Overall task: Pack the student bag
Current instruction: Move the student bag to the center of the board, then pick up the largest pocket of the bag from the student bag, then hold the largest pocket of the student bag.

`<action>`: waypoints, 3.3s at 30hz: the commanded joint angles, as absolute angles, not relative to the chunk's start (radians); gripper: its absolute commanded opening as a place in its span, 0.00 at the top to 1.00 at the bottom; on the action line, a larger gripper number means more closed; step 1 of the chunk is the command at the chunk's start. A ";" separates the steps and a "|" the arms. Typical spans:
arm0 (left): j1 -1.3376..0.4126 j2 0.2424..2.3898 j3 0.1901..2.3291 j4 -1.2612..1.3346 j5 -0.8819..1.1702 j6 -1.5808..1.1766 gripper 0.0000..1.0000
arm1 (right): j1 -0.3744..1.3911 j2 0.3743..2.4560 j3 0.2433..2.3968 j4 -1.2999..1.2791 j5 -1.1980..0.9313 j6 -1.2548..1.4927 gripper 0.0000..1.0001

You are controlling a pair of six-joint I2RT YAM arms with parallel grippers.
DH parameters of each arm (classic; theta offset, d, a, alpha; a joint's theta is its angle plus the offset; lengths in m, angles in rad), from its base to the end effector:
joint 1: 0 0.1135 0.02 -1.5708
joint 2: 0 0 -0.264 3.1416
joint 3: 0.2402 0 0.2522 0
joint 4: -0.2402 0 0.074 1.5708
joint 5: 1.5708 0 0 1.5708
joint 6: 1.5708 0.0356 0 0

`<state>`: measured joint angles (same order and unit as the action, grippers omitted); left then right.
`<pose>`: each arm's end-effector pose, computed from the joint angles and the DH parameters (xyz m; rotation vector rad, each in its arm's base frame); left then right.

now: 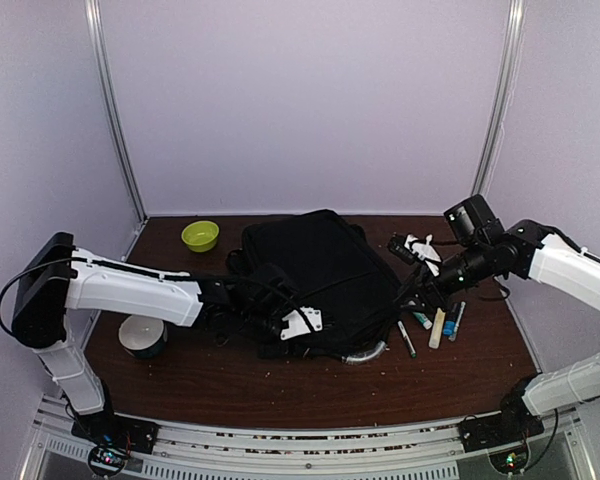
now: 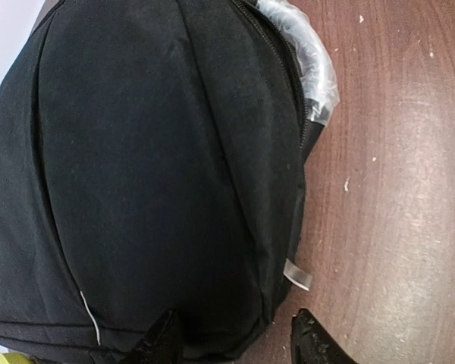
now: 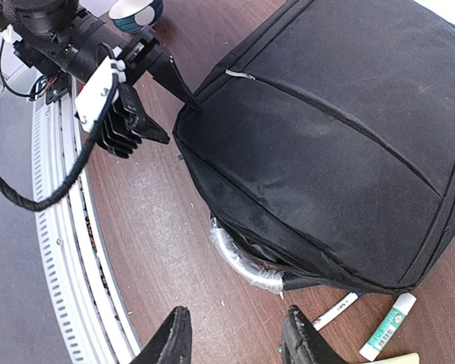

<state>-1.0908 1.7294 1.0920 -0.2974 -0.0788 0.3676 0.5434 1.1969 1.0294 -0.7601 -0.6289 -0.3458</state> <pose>0.1684 -0.3174 0.1885 1.6498 1.8954 -0.2000 0.1918 0.1403 0.2953 -1.2834 2.0815 0.8667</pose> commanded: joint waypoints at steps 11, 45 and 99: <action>-1.059 1.838 1.182 -0.100 -0.226 0.388 0.92 | 0.540 1.174 1.000 -0.778 -0.597 -0.388 0.60; -0.885 2.047 1.294 0.396 0.322 -0.300 1.00 | 0.728 1.694 1.112 -0.306 -0.300 -0.010 0.72; -0.884 1.983 1.229 0.141 0.270 -0.168 1.00 | 0.641 1.631 1.032 -0.516 -0.243 -0.091 1.00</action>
<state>-0.8906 2.0373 1.2678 0.2054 0.2840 -0.2119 0.6788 1.6794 1.0740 -0.4221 -0.2844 -0.0715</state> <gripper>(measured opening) 0.038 0.009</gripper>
